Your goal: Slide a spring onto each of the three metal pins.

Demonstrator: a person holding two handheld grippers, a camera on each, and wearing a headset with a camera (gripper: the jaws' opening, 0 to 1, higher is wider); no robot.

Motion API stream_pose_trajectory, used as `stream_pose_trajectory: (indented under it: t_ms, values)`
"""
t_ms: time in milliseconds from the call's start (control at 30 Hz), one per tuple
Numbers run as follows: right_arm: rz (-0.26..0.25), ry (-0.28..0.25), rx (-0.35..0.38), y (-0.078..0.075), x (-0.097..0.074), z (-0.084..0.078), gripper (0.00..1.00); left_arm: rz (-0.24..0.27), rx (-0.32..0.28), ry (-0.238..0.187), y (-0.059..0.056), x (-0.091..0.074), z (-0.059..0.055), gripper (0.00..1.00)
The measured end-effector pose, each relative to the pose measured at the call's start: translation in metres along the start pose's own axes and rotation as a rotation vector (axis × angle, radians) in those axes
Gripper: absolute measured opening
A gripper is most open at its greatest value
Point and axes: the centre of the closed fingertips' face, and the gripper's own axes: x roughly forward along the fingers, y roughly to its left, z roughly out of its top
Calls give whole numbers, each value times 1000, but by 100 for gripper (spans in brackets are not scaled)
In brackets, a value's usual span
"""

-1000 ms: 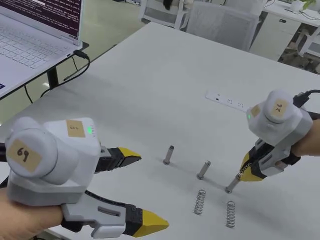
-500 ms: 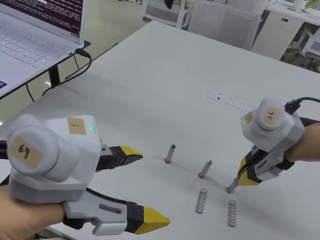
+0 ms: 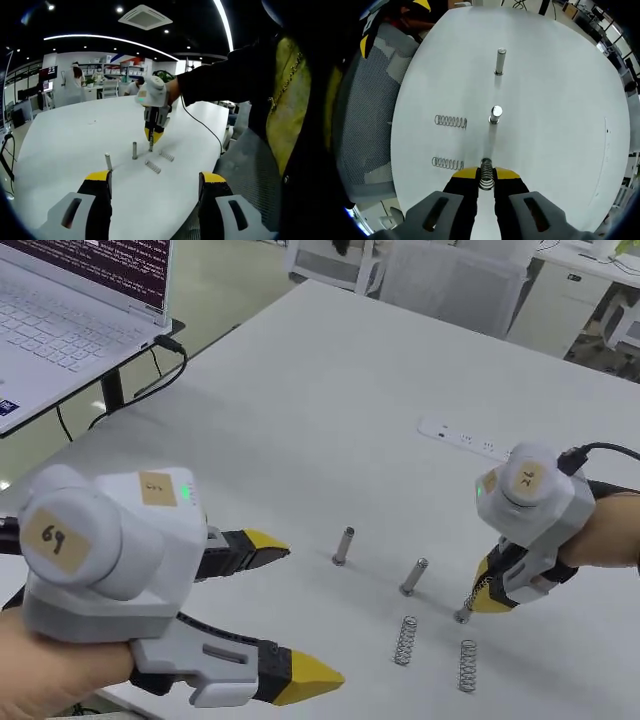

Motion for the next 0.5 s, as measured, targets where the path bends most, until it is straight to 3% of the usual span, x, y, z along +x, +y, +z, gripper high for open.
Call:
stream_pose_trajectory:
  t_ms: [500]
  values:
    - [-28, 19, 27, -10, 7, -4, 9, -2, -5, 5, 1, 1, -1, 66]
